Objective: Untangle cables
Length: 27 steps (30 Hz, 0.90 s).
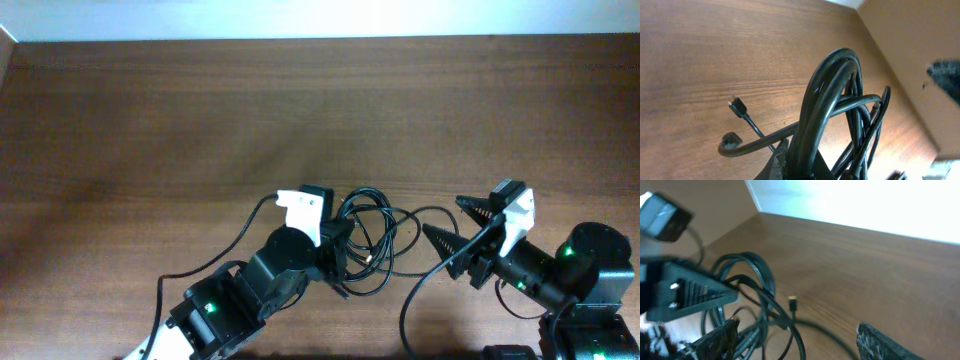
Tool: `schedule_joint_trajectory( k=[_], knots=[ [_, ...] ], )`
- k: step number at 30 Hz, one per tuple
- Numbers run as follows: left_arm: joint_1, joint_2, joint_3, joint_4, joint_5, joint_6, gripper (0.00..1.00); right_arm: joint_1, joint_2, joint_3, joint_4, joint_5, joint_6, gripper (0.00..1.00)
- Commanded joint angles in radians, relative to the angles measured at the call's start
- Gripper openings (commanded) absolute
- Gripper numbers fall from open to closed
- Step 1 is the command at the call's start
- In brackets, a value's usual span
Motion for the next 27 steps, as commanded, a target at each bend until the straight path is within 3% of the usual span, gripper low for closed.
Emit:
schedule_joint_trajectory(
  k=[1, 7, 8, 9, 10, 14, 16, 19, 21, 25, 26, 27],
  knots=[
    [0.006, -0.004, 0.007, 0.007, 0.053, 0.248, 0.0, -0.001, -0.007, 0.014, -0.003, -0.159, -0.172, 0.75],
    [0.006, -0.004, 0.007, 0.211, 0.159, 0.27, 0.0, -0.001, -0.007, 0.014, -0.026, -0.262, -0.174, 0.62],
    [0.006, -0.004, 0.007, 0.22, 0.179, 0.27, 0.0, -0.001, -0.007, 0.014, -0.026, -0.262, -0.174, 0.44],
    [0.006, -0.004, 0.007, 0.222, 0.186, 0.27, 0.0, -0.001, -0.007, 0.014, -0.026, -0.262, -0.174, 0.18],
    [0.006, -0.004, 0.007, 0.222, 0.186, 0.27, 0.0, -0.001, -0.007, 0.014, -0.026, -0.262, -0.173, 0.14],
    [0.006, -0.004, 0.007, 0.24, 0.182, 0.269, 0.0, -0.001, -0.007, 0.014, -0.039, -0.262, -0.173, 0.12],
    [0.006, -0.004, 0.007, 0.253, 0.181, 0.27, 0.0, -0.001, -0.007, 0.013, -0.071, -0.258, -0.173, 0.25],
    [0.006, -0.004, 0.007, 0.29, 0.177, 0.27, 0.0, -0.001, 0.0, 0.013, -0.1, -0.258, -0.174, 0.32],
    [0.006, -0.007, 0.007, 0.292, 0.085, 0.269, 0.0, -0.001, 0.0, 0.013, -0.122, -0.257, -0.174, 0.32],
    [0.006, -0.011, 0.007, 0.327, 0.095, 0.262, 0.0, -0.001, 0.0, 0.013, -0.133, -0.258, -0.174, 0.31],
    [0.006, -0.017, 0.008, 0.339, 0.095, 0.262, 0.0, -0.001, 0.0, 0.013, -0.138, -0.257, -0.174, 0.29],
    [0.006, -0.019, 0.007, 0.354, 0.095, 0.262, 0.0, -0.001, 0.0, 0.013, -0.147, -0.257, -0.174, 0.06]
  ],
)
